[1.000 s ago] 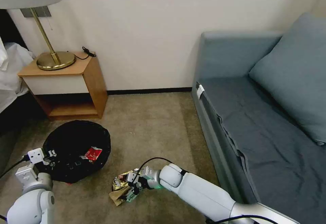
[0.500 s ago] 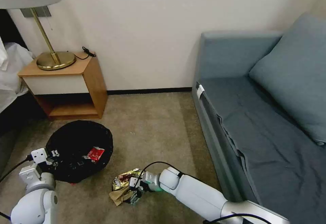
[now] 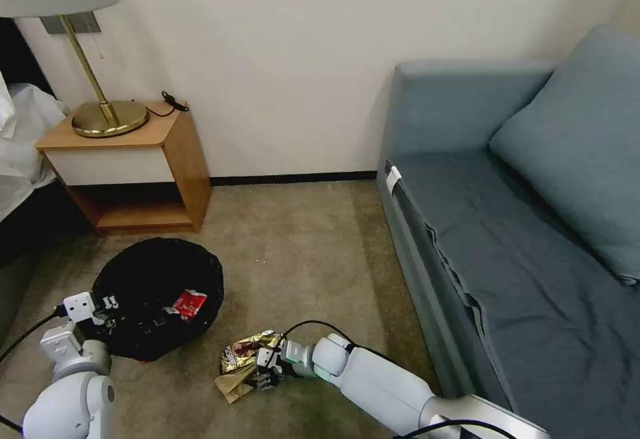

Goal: Pick up the trash bin, then pick up the garbage on the floor and place it into the trash bin.

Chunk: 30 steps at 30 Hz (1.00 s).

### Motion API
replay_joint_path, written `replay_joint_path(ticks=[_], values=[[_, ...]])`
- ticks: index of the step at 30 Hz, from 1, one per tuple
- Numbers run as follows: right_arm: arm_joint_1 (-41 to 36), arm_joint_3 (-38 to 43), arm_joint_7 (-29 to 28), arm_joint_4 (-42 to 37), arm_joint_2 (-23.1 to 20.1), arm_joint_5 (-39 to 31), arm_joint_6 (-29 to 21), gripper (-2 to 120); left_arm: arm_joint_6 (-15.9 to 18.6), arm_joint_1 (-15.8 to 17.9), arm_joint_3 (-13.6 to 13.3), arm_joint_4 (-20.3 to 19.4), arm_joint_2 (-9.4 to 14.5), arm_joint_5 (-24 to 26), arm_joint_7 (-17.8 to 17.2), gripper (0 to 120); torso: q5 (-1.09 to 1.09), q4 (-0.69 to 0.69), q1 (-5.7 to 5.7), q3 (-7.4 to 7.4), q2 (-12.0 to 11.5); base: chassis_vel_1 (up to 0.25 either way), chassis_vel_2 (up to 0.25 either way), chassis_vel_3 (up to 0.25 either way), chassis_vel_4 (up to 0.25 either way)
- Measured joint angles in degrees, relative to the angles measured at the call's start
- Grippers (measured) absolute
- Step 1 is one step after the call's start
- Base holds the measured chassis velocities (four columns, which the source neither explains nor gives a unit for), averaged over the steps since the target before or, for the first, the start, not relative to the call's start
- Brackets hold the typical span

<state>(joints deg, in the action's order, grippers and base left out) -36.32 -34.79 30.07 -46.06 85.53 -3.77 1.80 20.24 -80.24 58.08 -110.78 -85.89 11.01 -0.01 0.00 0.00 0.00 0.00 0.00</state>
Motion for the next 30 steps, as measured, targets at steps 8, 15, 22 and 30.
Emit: replay_joint_path(ticks=[8,15,22,30], values=[[-0.69,1.05,0.31,-0.14,-0.17,0.3,0.4,19,-0.26,-0.52,0.2,-0.06,0.34,0.06,0.04,3,0.0,0.0,0.0,0.0,0.0,0.0,0.0,0.0,0.0],[-1.41,2.67,0.38,-0.29,-0.26,0.4,1.02,0,-0.67,-0.69,0.28,0.65,0.59,0.13,0.13,3,0.0,0.0,0.0,0.0,0.0,0.0,0.0,0.0,0.0],[-3.52,5.49,0.87,-5.98,-2.39,-1.32,0.8,0,-0.68,-0.87,0.63,0.66,1.37,0.66,0.21,3,0.0,0.0,0.0,0.0,0.0,0.0,0.0,0.0,0.0],[-5.48,8.2,3.35,-18.06,-6.76,-6.57,-2.4,0,-0.68,-1.42,1.56,0.88,2.34,1.8,0.29,3,0.0,0.0,0.0,0.0,0.0,0.0,0.0,0.0,0.0]])
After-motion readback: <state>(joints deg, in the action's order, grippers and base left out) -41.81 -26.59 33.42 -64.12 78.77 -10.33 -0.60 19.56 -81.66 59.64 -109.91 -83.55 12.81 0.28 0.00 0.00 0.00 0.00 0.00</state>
